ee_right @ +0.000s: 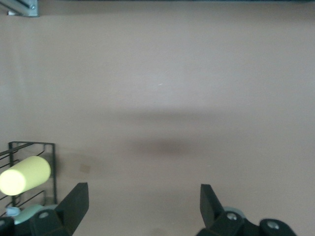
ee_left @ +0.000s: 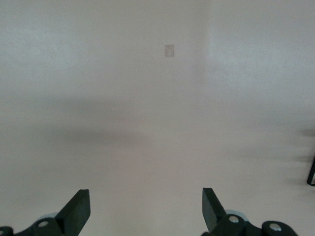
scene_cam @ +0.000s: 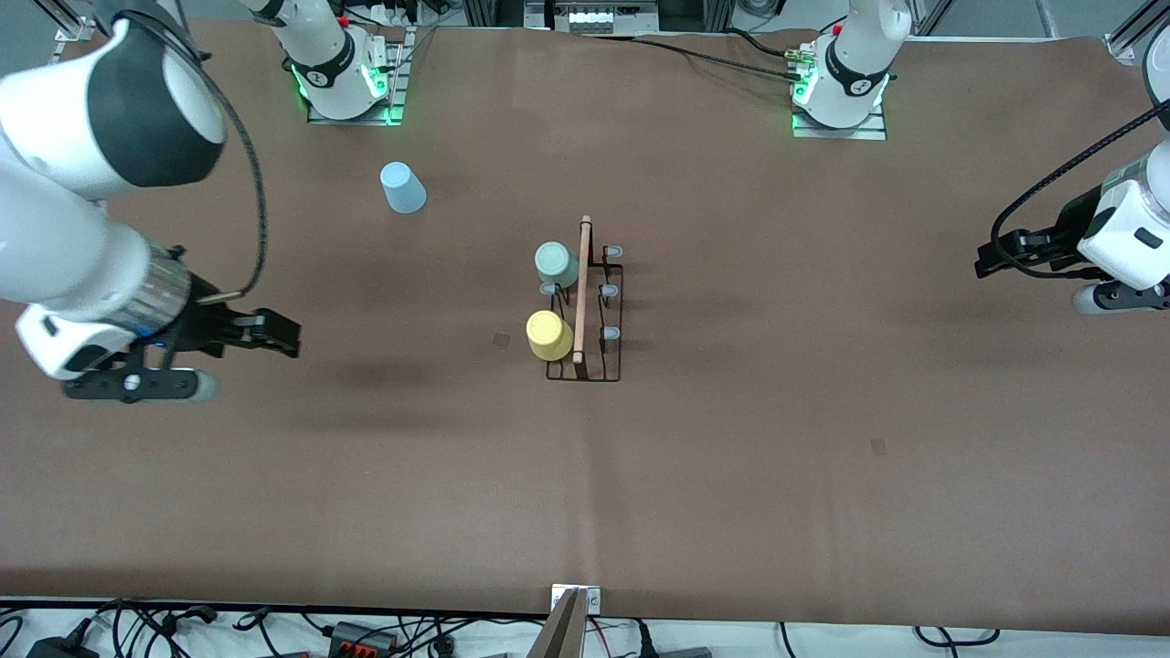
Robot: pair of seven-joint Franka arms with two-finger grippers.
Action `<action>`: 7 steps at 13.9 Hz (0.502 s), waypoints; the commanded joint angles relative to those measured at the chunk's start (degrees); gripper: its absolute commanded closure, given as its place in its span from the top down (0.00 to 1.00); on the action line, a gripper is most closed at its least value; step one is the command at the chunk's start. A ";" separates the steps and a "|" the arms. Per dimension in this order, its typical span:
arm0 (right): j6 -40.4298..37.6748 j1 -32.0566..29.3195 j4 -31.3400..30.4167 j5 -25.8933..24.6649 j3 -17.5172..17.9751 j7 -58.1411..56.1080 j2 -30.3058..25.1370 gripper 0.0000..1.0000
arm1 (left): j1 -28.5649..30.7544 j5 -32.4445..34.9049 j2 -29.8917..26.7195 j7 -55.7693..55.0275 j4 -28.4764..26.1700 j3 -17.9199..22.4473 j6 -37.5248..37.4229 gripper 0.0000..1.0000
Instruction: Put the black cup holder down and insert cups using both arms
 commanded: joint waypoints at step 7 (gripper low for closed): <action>-0.27 -6.85 -10.63 4.37 -8.78 -14.72 -11.39 1.00 | 0.34 -0.21 -1.03 0.68 -0.49 -0.21 0.18 1.00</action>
